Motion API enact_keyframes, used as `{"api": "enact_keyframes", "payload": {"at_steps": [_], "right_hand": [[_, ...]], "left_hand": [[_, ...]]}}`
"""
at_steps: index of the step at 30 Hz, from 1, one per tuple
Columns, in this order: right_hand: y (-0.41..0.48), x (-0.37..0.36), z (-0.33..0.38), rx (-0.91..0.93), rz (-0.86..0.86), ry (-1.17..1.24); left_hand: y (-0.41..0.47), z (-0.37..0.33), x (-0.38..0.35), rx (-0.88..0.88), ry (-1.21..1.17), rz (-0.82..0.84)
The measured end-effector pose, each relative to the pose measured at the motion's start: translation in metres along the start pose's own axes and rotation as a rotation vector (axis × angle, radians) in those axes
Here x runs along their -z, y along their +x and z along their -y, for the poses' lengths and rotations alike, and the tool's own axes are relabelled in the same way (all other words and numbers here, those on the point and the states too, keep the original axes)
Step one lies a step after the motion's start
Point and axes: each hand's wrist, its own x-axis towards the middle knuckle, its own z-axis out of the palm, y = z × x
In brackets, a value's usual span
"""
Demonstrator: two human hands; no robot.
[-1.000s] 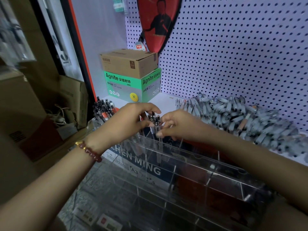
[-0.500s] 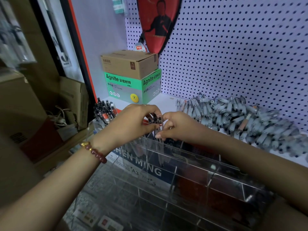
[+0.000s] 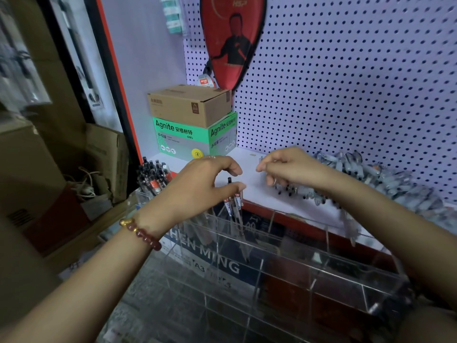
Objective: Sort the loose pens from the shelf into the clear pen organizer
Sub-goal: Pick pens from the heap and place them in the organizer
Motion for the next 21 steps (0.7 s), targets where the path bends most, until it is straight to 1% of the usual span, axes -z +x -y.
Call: {"api": "enact_keyframes", "payload": {"at_steps": [2, 3, 5, 8, 10, 12, 13, 15, 19, 21], "right_hand": [[0.018, 0.003, -0.013, -0.066, -0.103, 0.031], [0.028, 0.002, -0.02, -0.089, -0.128, 0.004], [0.049, 0.002, -0.034, -0.107, -0.139, -0.144], [0.074, 0.0, -0.051, -0.1, -0.024, -0.436], [0.087, -0.004, -0.06, -0.058, 0.068, -0.68], [0.095, -0.011, -0.066, -0.018, 0.106, -0.885], [0.098, -0.013, -0.067, -0.007, 0.113, -0.947], [0.102, -0.015, -0.067, 0.009, 0.146, -0.99], [0.103, -0.013, -0.066, 0.052, 0.25, -0.959], [0.101, -0.013, -0.067, 0.064, 0.256, -0.961]], "left_hand": [[0.004, 0.0, 0.001, -0.005, -0.024, -0.03], [0.006, 0.001, 0.002, -0.001, -0.033, -0.046], [0.011, 0.003, 0.003, 0.012, -0.054, -0.077], [0.021, 0.007, 0.0, 0.036, -0.081, -0.104], [0.028, 0.008, -0.003, 0.045, -0.098, -0.113], [0.035, 0.01, -0.006, 0.045, -0.117, -0.115], [0.037, 0.01, -0.007, 0.043, -0.127, -0.119], [0.041, 0.013, -0.009, 0.038, -0.14, -0.136], [0.046, 0.018, -0.011, 0.041, -0.138, -0.163], [0.047, 0.02, -0.011, 0.045, -0.136, -0.171]]}}
